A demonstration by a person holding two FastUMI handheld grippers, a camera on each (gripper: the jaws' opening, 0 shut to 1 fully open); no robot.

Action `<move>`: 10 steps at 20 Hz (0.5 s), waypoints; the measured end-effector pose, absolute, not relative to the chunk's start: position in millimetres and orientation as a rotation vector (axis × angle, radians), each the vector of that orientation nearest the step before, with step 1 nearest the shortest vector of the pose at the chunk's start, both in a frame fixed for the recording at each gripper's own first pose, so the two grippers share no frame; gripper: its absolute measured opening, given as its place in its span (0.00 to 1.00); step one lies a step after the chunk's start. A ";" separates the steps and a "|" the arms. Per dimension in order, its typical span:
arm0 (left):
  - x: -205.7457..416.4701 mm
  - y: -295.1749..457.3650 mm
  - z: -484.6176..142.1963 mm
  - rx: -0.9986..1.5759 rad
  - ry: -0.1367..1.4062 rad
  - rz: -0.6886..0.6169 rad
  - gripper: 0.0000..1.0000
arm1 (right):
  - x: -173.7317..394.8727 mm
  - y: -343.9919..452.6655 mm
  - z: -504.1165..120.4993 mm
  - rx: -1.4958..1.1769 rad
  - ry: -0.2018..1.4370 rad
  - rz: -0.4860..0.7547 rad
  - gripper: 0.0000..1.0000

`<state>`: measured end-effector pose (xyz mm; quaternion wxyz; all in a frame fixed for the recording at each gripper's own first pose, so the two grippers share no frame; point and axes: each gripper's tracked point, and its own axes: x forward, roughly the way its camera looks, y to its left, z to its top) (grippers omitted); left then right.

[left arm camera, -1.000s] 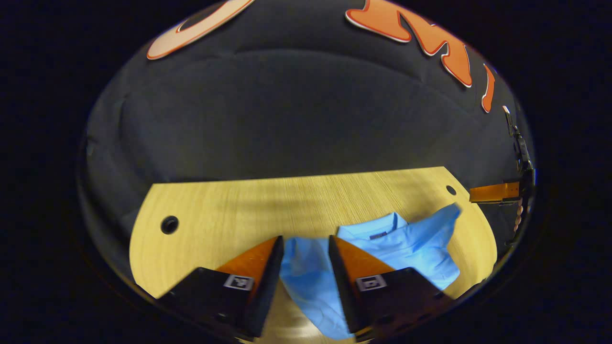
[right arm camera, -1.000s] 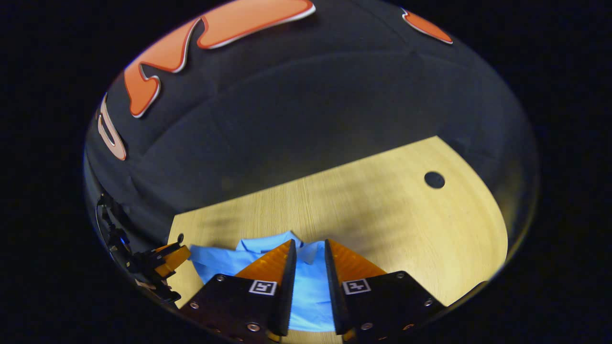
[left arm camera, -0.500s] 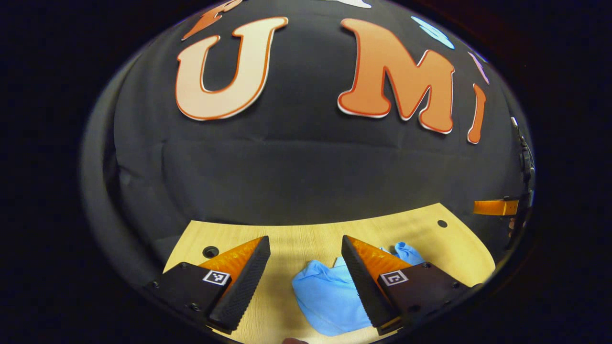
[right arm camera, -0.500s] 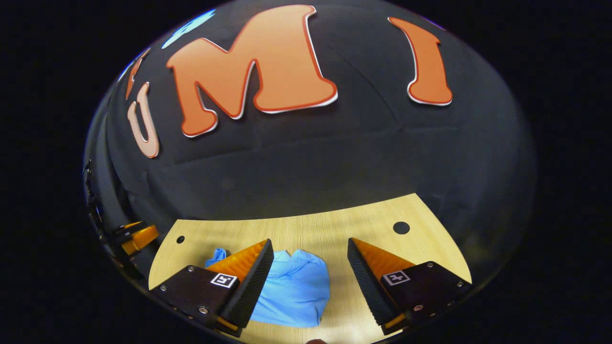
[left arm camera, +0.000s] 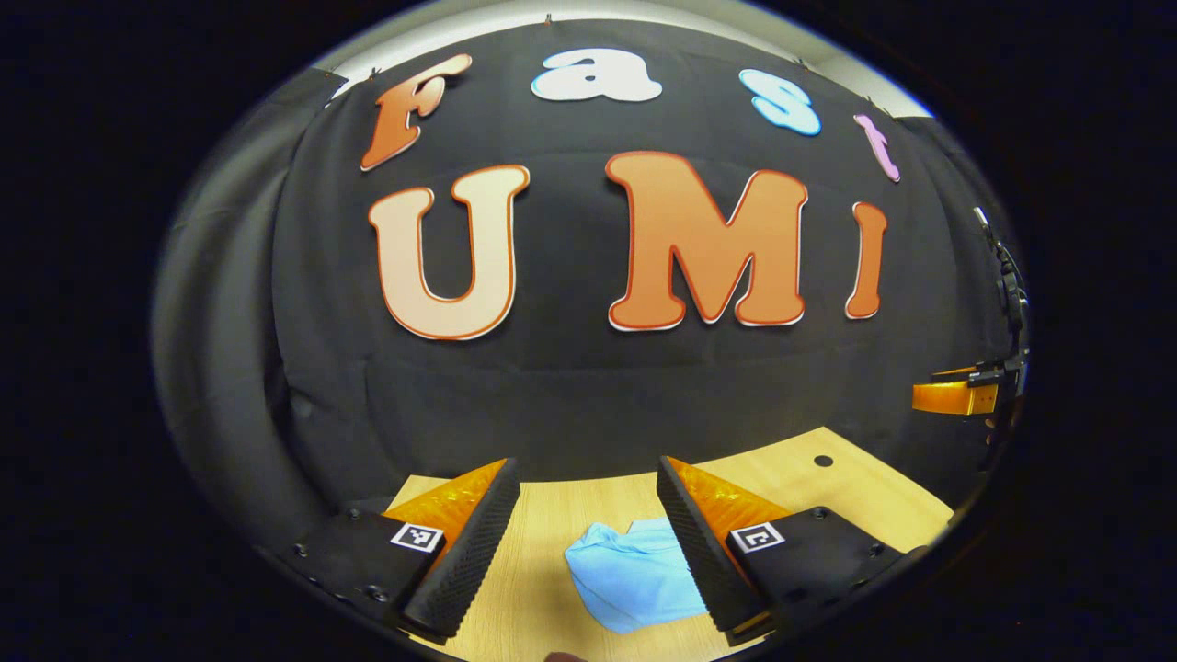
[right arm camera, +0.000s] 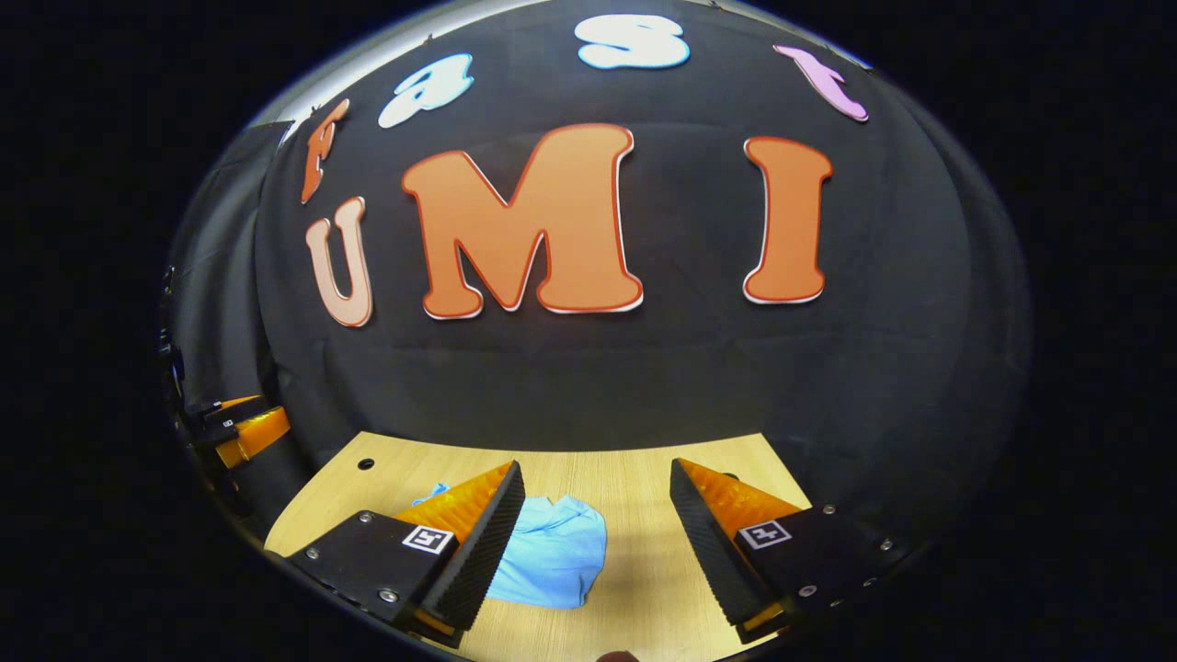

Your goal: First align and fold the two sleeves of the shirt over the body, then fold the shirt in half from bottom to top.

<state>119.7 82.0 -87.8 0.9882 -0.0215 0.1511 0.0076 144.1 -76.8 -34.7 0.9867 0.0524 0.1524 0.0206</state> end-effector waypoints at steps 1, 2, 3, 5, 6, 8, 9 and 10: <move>109.1 73.5 -77.7 -0.044 0.285 0.014 0.98 | 137.2 -81.8 -28.5 0.072 0.279 0.027 0.97; 97.9 64.1 -66.4 -0.044 0.264 0.021 0.98 | 131.5 -84.2 -22.7 0.033 0.253 0.014 0.97; 88.2 62.0 -55.5 -0.032 0.240 0.027 0.98 | 120.9 -87.3 -17.0 -0.002 0.228 0.005 0.97; 62.3 58.5 -41.4 -0.004 0.191 0.037 0.98 | 101.3 -88.4 -6.4 -0.055 0.189 -0.001 0.97; 49.5 51.8 -37.8 0.003 0.172 0.027 0.98 | 93.5 -86.3 -1.3 -0.071 0.171 0.001 0.97; 30.1 34.8 -34.1 0.004 0.150 -0.007 0.98 | 76.3 -78.1 4.7 -0.089 0.139 0.037 0.97; 20.7 28.2 -30.6 0.001 0.137 -0.018 0.98 | 67.6 -69.3 4.9 -0.090 0.126 0.066 0.98; 12.7 24.2 -26.4 0.003 0.125 -0.020 0.98 | 59.5 -64.0 6.4 -0.094 0.105 0.078 0.98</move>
